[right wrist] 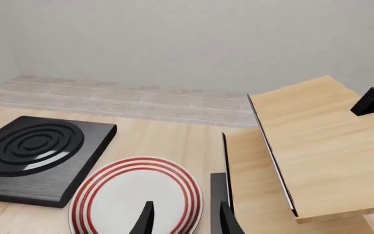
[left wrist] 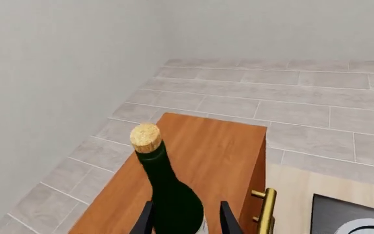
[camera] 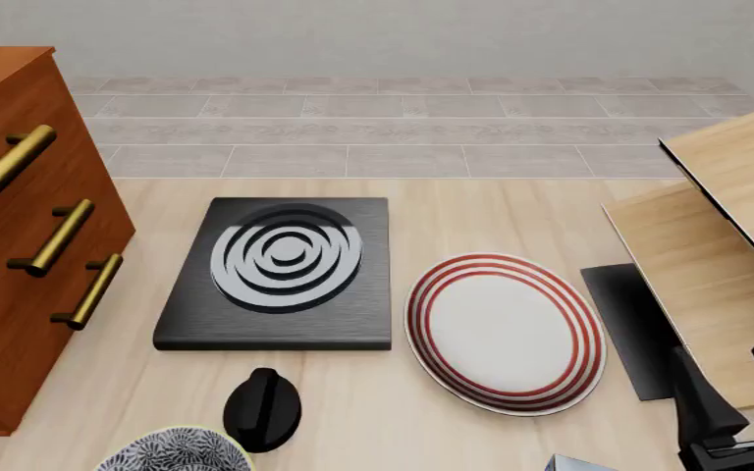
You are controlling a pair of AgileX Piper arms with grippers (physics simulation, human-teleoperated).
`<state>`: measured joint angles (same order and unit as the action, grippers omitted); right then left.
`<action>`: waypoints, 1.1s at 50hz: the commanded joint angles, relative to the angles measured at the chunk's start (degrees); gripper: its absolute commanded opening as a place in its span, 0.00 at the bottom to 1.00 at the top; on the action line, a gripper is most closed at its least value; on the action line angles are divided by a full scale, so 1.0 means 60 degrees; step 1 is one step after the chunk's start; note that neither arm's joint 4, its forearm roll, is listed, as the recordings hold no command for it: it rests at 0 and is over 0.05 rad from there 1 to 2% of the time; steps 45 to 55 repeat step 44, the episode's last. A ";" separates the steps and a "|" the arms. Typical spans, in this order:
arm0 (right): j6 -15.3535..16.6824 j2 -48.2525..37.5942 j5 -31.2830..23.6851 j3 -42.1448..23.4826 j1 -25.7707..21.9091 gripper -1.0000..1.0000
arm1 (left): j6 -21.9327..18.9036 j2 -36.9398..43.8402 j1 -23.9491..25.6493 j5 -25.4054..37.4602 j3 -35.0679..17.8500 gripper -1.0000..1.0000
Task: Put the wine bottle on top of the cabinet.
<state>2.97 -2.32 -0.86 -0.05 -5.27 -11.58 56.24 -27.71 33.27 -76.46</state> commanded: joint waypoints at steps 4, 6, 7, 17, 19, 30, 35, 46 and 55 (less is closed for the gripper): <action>0.0002 -0.0029 0.0009 -0.0001 -0.0022 1.00 | -0.0123 -0.0670 0.0340 0.0823 -0.0660 1.00; 0.0002 -0.0011 -0.0006 0.0001 -0.0027 1.00 | -0.0159 -0.0755 0.0447 0.1009 -0.0869 1.00; -0.0003 -0.0015 -0.0002 0.0001 -0.0029 1.00 | -0.0177 -0.0796 0.0492 0.1093 -0.0971 1.00; -0.0037 0.0041 -0.0029 0.0007 -0.0019 1.00 | -0.0216 -0.1226 0.0784 0.1698 -0.1727 1.00; -0.0048 0.0034 -0.0017 0.0007 -0.0025 1.00 | -0.0189 -0.1498 0.0902 0.1841 -0.1739 1.00; -0.0063 0.0140 -0.0095 0.0007 -0.0017 1.00 | -0.0221 -0.2395 0.1342 0.2323 -0.1829 1.00; -0.0073 0.0164 -0.0112 0.0007 -0.0010 1.00 | -0.0366 -0.2830 0.1744 0.2711 -0.1883 1.00; -0.0088 0.0205 -0.0127 0.0006 -0.0007 1.00 | -0.0357 -0.3748 0.2441 0.3434 -0.1773 1.00; -0.0088 0.0205 -0.0127 0.0006 -0.0007 1.00 | -0.0357 -0.3748 0.2441 0.3434 -0.1773 1.00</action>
